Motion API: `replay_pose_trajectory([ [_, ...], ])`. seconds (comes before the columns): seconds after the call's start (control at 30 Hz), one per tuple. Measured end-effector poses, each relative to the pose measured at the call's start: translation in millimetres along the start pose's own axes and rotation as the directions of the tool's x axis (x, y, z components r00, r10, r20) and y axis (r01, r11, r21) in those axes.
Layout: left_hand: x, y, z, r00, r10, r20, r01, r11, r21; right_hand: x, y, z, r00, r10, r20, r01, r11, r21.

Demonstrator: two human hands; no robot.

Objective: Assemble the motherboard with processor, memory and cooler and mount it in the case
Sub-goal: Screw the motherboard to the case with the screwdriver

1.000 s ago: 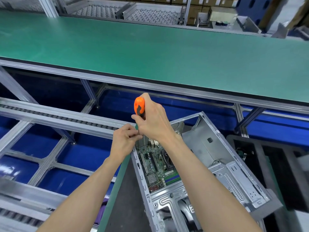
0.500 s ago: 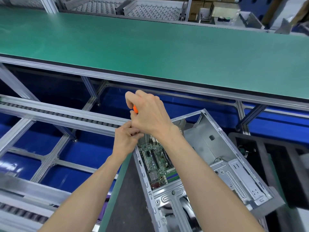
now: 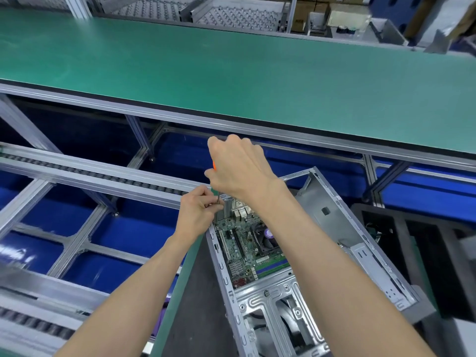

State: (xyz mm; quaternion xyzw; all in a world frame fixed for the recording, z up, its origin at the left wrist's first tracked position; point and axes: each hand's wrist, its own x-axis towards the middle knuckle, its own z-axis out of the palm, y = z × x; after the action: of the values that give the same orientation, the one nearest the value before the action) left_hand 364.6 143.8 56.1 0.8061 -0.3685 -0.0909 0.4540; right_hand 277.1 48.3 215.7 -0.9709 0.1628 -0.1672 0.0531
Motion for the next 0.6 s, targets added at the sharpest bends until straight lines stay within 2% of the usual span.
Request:
replay_pose_trajectory([
  [0.1,-1.4,0.0,-1.0,1.000,-0.003,-0.021,0.004,1.000,0.023,3.7,-6.7,-6.3,0.991,-0.109,0.080,0.105,0.993,0.063],
  [0.27,0.0,-0.5,0.9,1.000,0.017,0.017,-0.018,0.999,0.031,-1.6,0.7,-1.4,1.000,-0.009,-0.027,0.006,0.995,-0.104],
  [0.43,0.6,-2.7,2.1,0.999,0.032,0.001,-0.032,0.999,0.039,-0.1,-1.6,-8.8,0.992,-0.098,0.083,0.096,0.995,0.027],
  [0.53,1.6,-3.2,3.1,0.999,0.040,0.017,-0.040,0.998,0.041,-4.6,-1.2,-4.6,0.999,-0.032,-0.031,0.028,0.990,-0.139],
  [0.6,1.9,-4.5,3.4,0.999,0.033,0.013,-0.033,0.999,0.041,-5.3,-1.7,-5.8,0.998,-0.042,-0.040,0.035,0.985,-0.166],
])
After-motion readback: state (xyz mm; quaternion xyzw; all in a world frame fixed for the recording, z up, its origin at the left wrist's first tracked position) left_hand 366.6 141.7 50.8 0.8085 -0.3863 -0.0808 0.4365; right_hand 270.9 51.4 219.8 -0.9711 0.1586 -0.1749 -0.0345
